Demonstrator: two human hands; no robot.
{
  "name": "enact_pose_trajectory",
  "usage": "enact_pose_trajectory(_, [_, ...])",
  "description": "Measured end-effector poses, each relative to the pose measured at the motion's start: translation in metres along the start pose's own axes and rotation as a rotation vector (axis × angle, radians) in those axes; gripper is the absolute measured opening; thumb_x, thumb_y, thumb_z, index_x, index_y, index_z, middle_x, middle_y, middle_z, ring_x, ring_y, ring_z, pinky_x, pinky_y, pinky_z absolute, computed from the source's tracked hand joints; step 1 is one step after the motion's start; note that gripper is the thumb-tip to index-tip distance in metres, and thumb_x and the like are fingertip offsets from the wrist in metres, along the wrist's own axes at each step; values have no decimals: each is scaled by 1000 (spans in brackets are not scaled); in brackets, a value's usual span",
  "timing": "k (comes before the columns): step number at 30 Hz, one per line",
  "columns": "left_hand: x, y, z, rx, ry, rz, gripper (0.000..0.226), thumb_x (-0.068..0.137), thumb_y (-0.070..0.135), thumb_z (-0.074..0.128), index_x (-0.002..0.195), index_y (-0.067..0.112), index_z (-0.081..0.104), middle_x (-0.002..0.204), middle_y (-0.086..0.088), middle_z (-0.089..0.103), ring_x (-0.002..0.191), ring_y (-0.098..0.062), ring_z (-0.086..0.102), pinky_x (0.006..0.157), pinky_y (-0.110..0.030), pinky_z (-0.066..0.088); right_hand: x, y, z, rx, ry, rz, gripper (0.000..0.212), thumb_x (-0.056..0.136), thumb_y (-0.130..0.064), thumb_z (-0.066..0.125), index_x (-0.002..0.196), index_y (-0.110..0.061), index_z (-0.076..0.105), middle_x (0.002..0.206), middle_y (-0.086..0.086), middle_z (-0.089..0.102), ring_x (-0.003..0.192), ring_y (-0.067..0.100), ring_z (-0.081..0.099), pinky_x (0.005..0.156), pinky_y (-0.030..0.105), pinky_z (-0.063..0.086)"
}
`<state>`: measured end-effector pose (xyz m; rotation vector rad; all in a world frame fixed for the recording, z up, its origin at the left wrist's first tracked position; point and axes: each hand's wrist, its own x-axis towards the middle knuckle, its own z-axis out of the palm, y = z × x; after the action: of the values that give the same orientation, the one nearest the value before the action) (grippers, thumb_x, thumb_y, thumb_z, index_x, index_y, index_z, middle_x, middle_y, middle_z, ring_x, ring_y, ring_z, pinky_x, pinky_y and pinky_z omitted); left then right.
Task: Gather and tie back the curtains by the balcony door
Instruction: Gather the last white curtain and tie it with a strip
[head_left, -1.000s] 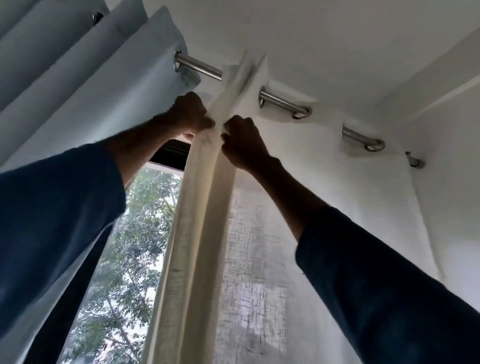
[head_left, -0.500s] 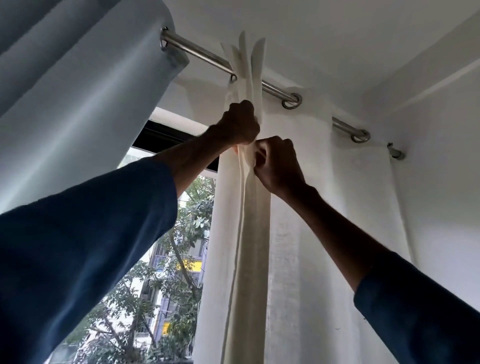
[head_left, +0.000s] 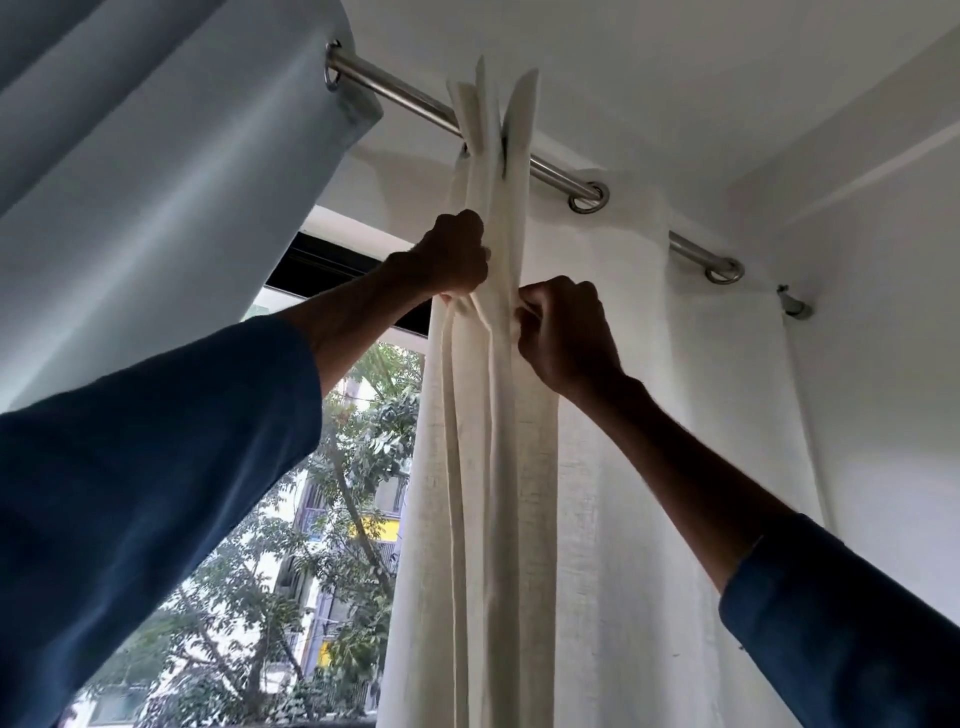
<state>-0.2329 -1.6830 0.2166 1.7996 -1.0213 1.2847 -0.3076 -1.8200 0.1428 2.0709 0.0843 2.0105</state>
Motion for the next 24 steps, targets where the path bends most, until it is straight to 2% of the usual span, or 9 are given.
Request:
enact_pose_trajectory(2, [-2,8,-4,-80,-5,-22,18,100,17,48,103,-1,49,80,-11,48,63,-27,62,42,-24,50,1,-9,9,-20,-17,-46,21,94,-15,57,73,-13,55,78,11,62,80,34,55,64,30,29])
enact_pose_trajectory(4, [-2,15,-8,-96,-4,1,14,97,14,49,97,1,44,81,-11,46,60,-25,58,34,-23,45,0,-16,16,-25,-26,-68,19,94,-14,54,76,-15,49,86,16,64,85,35,57,67,30,31])
enact_pose_trajectory(8, [1,16,-11,-96,-6,0,35,102,26,45,120,-4,49,117,-26,55,88,-33,62,47,-25,45,-3,-21,22,-15,-8,-112,26,92,-13,54,73,-17,37,73,12,56,70,32,52,64,31,34])
enact_pose_trajectory(10, [1,17,-10,-104,15,-7,48,106,36,38,133,-3,47,133,-27,53,109,-35,58,66,-29,48,-6,-24,23,-1,8,-152,24,92,-13,54,73,-16,39,67,9,49,65,31,46,66,30,34])
enact_pose_trajectory(13, [-3,14,-1,-106,39,8,61,99,51,51,126,-3,52,119,-19,59,109,-32,59,75,-29,45,-13,-24,25,32,36,-193,30,100,-27,49,82,-6,61,74,7,66,68,29,61,69,28,44])
enact_pose_trajectory(15, [-5,13,10,-31,36,32,56,90,36,69,124,-4,49,124,-22,56,115,-37,57,81,-34,45,-18,-20,21,57,7,-188,43,103,-37,40,93,-8,70,87,7,76,73,22,70,75,34,55])
enact_pose_trajectory(18, [-6,5,24,69,21,73,41,86,8,64,120,-7,46,128,-26,49,120,-43,52,80,-33,40,-27,5,18,39,49,-146,41,102,-36,42,84,-13,69,80,3,74,68,19,69,73,38,57])
enact_pose_trajectory(21, [-2,-5,24,77,54,94,34,89,8,59,118,-6,47,129,-26,47,119,-42,50,79,-31,37,-34,42,13,-54,224,52,25,98,-35,53,95,-14,66,94,3,70,86,23,67,81,32,52])
enact_pose_trajectory(24, [2,-11,24,72,40,95,33,92,10,56,121,-5,46,133,-25,45,123,-40,48,84,-30,38,-36,84,9,-108,221,381,60,92,-50,62,132,-5,52,132,13,53,122,29,54,94,36,45])
